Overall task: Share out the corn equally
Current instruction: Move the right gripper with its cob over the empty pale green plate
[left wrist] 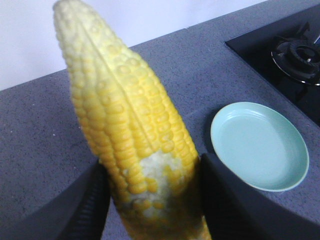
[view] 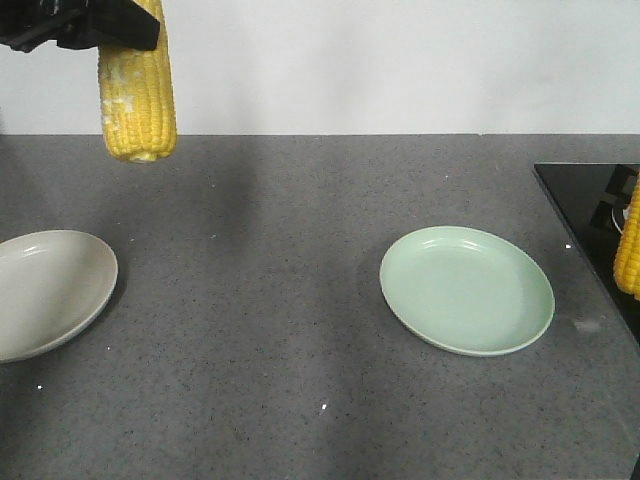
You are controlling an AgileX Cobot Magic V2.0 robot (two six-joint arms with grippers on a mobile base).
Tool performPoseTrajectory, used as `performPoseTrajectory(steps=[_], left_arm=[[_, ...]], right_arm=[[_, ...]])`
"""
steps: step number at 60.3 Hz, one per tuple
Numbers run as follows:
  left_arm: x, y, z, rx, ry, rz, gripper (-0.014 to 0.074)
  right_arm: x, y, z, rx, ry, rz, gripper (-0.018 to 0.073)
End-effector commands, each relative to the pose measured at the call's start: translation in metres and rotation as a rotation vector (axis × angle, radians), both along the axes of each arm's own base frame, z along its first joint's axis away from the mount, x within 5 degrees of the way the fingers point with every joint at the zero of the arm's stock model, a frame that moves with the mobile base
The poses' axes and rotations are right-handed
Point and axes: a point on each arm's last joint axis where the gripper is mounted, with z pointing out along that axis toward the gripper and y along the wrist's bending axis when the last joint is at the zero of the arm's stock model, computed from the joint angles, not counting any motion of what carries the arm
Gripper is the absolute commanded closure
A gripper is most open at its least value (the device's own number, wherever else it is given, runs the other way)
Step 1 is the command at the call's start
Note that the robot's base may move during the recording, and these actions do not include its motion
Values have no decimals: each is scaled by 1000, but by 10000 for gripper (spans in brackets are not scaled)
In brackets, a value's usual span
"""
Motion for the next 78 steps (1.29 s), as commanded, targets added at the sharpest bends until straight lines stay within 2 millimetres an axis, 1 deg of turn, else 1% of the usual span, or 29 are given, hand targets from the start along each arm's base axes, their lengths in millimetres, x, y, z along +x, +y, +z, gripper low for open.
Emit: performPoseTrajectory(steps=[1, 78], left_arm=[[-12, 1, 24, -69, -100, 14, 531], [-12, 1, 24, -69, -100, 14, 531]], right_arm=[[-3, 1, 13, 20, -83, -15, 437], [-3, 1, 13, 20, -83, -15, 437]])
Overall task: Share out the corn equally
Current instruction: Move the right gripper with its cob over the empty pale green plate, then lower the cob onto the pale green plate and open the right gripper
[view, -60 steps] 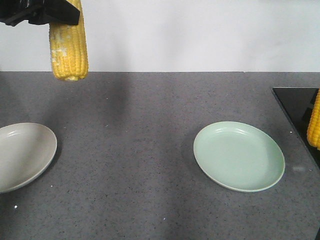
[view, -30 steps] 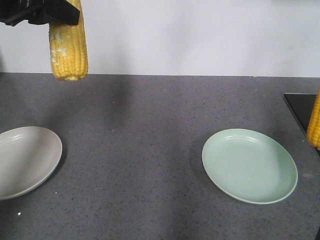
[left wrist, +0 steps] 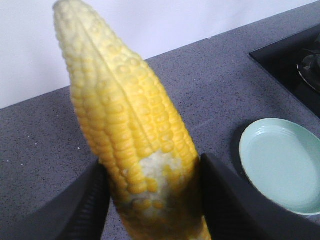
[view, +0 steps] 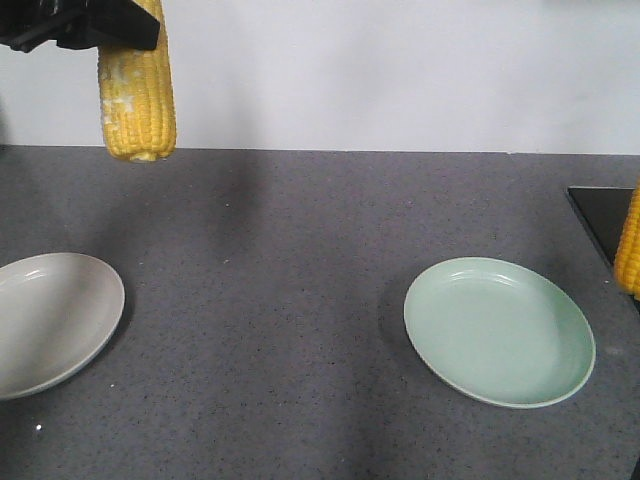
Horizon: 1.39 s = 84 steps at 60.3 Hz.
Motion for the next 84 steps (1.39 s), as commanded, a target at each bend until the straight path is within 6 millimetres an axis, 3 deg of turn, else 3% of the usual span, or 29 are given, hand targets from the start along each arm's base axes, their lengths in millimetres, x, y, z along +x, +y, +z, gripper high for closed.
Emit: performPoseTrajectory(steps=[1, 61, 71, 84], left_arm=[[-12, 1, 24, -69, -100, 14, 531], [-12, 1, 24, -69, -100, 14, 531], [-12, 1, 24, -69, -100, 14, 531], [-12, 1, 24, -69, -100, 14, 531]], right_arm=[[-3, 1, 13, 20, -83, -15, 437], [-2, 5, 10, 69, -38, 30, 437], [15, 3, -3, 120, 53, 77, 437], [51, -12, -33, 180, 194, 34, 437]])
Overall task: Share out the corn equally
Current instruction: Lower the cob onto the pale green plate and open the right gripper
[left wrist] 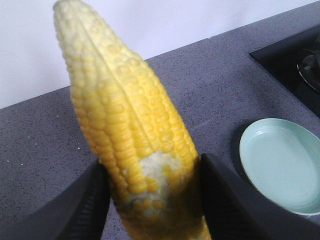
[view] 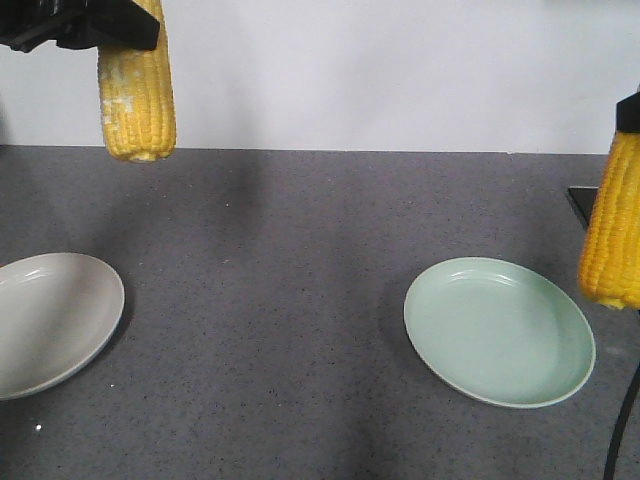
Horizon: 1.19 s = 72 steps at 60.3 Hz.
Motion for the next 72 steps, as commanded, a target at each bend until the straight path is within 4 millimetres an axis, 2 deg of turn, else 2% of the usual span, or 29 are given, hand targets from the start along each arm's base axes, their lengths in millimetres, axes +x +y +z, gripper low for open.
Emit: performPoseTrajectory(steps=[1, 7, 25, 38, 57, 72], left_arm=[[-12, 1, 24, -69, -100, 14, 531], [-12, 1, 24, -69, -100, 14, 531], [-12, 1, 24, -69, -100, 14, 531], [-12, 1, 24, -69, -100, 14, 531], [-12, 1, 24, -69, -101, 14, 531], [-12, 1, 24, -69, -101, 14, 531]], right_arm=[[9, -2, -2, 45, 33, 10, 437], [25, 0, -21, 17, 129, 10, 437], [64, 50, -76, -130, 345, 148, 437], [82, 56, -106, -142, 456, 142, 434], [94, 53, -124, -154, 498, 107, 378], [97, 51, -129, -176, 511, 101, 211]])
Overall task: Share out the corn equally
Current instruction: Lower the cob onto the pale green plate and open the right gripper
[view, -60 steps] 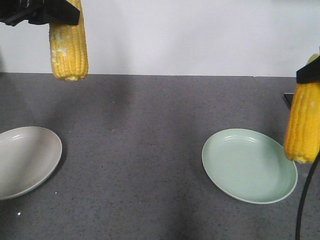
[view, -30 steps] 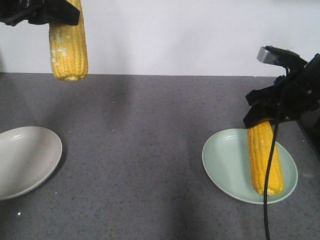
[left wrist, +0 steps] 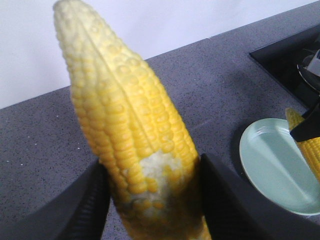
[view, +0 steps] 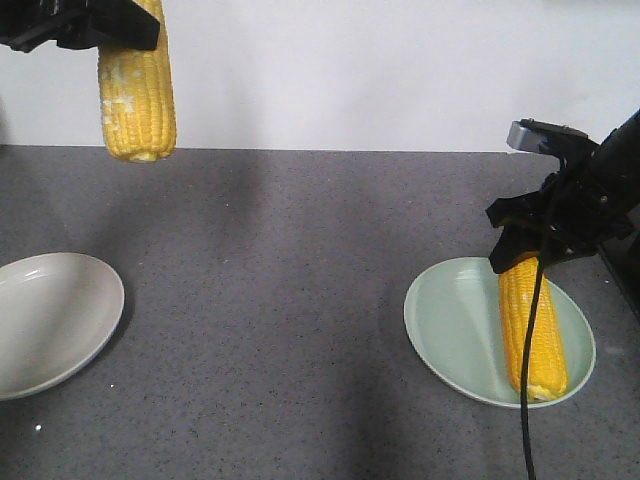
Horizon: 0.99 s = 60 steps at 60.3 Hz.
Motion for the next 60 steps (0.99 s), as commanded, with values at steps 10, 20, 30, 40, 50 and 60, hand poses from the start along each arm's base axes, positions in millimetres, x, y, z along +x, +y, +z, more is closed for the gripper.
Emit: performPoseTrajectory(steps=[10, 20, 30, 40, 50, 60], left_arm=[[-12, 1, 24, -69, -100, 13, 531], [-12, 1, 24, -69, -100, 13, 531], [-12, 1, 24, -69, -100, 13, 531], [-12, 1, 24, -69, -100, 13, 531], [-12, 1, 24, -69, -100, 13, 531], [-12, 1, 24, -69, -100, 13, 531]], right_arm=[[-4, 1, 20, 3, -64, -2, 90], [-3, 1, 20, -1, -78, 3, 36], [-5, 1, 27, -1, -112, -2, 37], [-20, 1, 56, -6, -214, -8, 37], [-52, 2, 99, -10, -350, -4, 37], [-90, 2, 139, -15, -503, -7, 37]])
